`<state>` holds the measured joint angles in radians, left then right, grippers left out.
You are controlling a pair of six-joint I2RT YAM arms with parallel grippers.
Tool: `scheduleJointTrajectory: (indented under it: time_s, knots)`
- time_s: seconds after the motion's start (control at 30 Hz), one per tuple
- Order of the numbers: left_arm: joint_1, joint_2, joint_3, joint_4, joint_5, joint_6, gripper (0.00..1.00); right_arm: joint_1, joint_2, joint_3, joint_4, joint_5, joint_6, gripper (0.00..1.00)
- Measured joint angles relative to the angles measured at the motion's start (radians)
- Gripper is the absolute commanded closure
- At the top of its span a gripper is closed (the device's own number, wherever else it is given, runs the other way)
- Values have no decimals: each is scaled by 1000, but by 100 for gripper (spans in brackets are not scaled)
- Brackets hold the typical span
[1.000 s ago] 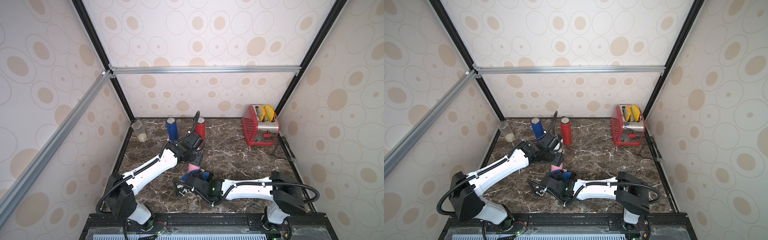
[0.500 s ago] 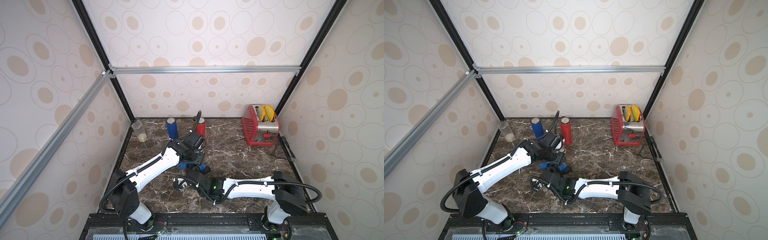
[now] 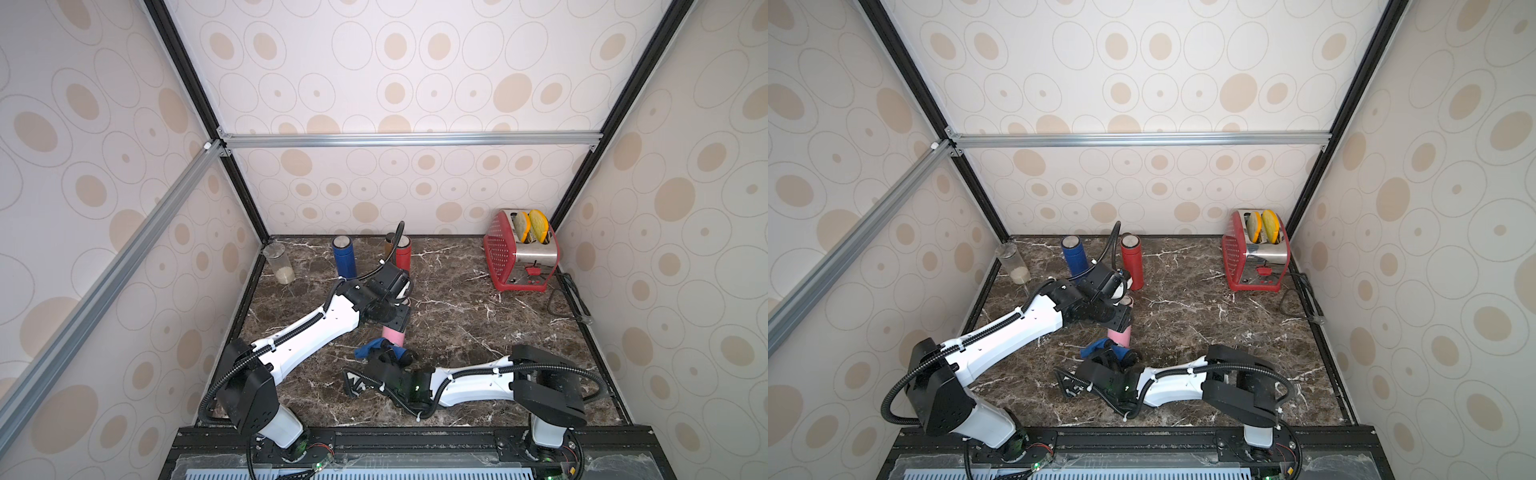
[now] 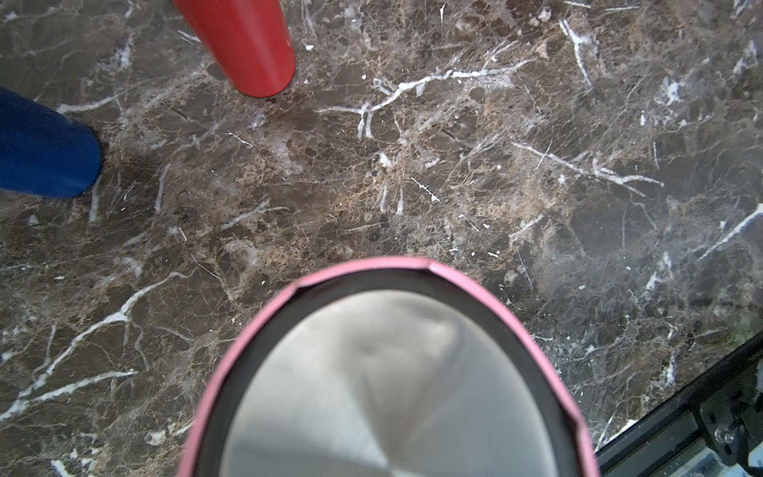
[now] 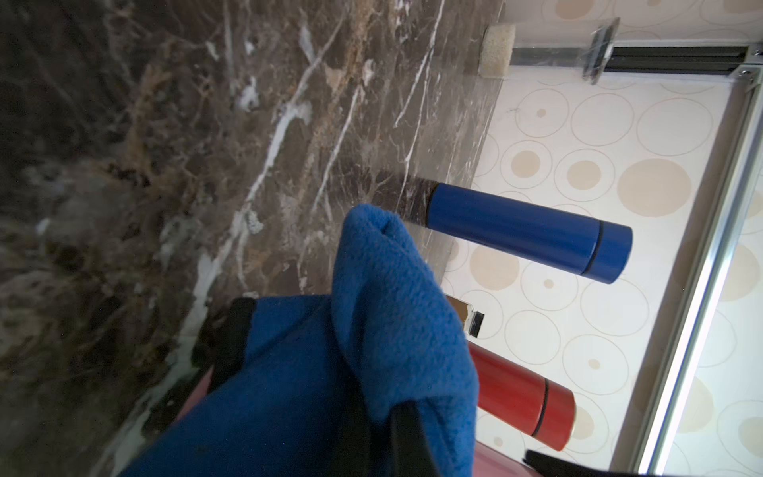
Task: Wipe the surface of the thermos
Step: Wipe the dirt from the surface of the thermos.
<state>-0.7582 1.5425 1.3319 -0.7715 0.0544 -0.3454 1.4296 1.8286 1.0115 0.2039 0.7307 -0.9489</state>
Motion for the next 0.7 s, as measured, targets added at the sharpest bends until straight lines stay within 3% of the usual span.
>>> scheduleJointTrajectory:
  time_s: [0.23,0.5,0.7]
  knots:
    - [0,12,10,5,5,8,52,-15,-18,-2,6,0,-60,100]
    - [2,18,19,36,11,2,52,-86,-145,10,16,-13,-179,100]
    - [1,27,19,32,13,11,51,-87,-145,-11,10,-19,-156,100]
